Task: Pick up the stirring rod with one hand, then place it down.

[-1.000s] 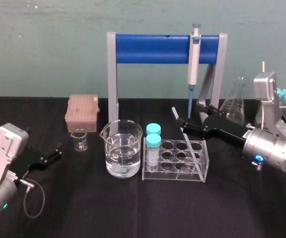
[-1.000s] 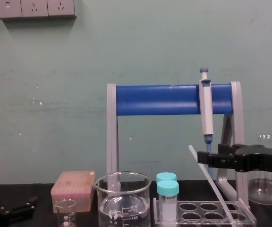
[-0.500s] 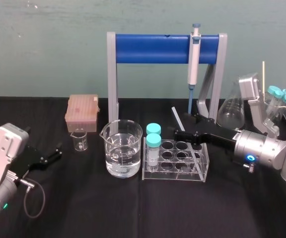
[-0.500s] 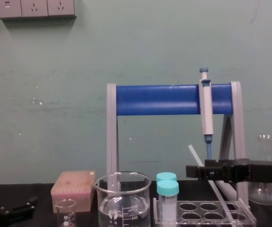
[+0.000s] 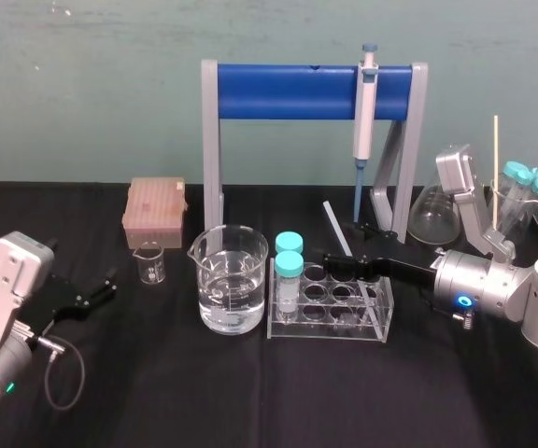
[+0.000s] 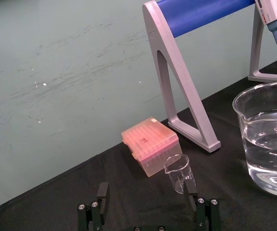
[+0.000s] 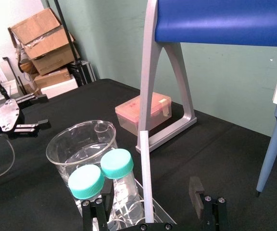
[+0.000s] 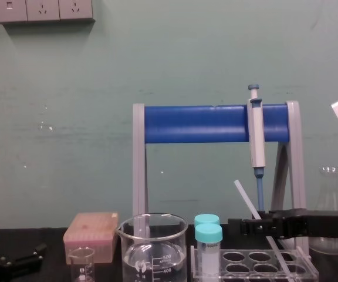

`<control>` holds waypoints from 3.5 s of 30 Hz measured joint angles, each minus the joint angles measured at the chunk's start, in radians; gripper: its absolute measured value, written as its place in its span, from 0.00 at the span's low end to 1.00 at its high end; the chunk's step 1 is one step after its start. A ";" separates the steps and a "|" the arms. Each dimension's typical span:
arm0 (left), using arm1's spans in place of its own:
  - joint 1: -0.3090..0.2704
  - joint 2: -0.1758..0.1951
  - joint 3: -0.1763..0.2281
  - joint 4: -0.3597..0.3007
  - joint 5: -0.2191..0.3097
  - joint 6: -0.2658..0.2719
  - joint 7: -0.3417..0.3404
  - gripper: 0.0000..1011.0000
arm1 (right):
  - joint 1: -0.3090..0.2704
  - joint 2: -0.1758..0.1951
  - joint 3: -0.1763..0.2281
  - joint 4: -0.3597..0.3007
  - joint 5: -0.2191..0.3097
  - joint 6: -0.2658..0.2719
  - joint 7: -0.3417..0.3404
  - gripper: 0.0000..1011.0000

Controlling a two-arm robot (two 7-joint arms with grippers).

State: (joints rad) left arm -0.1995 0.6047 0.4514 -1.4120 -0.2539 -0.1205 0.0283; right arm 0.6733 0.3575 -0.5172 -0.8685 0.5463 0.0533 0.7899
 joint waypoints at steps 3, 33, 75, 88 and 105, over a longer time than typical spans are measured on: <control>0.000 0.000 0.000 0.000 0.000 0.000 0.000 0.99 | 0.000 0.000 0.000 -0.001 0.000 0.000 0.000 0.99; 0.000 0.000 0.000 0.000 0.000 0.000 0.000 0.99 | -0.002 0.002 0.002 -0.006 0.001 -0.001 0.001 0.36; 0.000 0.000 0.000 0.000 0.000 0.000 0.000 0.99 | -0.058 0.009 0.084 -0.212 0.109 -0.058 -0.037 0.07; 0.000 0.000 0.000 0.000 0.000 0.000 0.000 0.99 | -0.078 0.002 0.130 -0.255 0.038 -0.346 -0.098 0.07; 0.000 0.000 0.000 0.000 0.000 0.000 0.000 0.99 | -0.164 -0.009 0.189 -0.161 -0.068 -0.542 -0.159 0.07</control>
State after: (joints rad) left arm -0.1995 0.6047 0.4514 -1.4120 -0.2539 -0.1205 0.0283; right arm 0.5098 0.3482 -0.3286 -1.0291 0.4787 -0.4888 0.6309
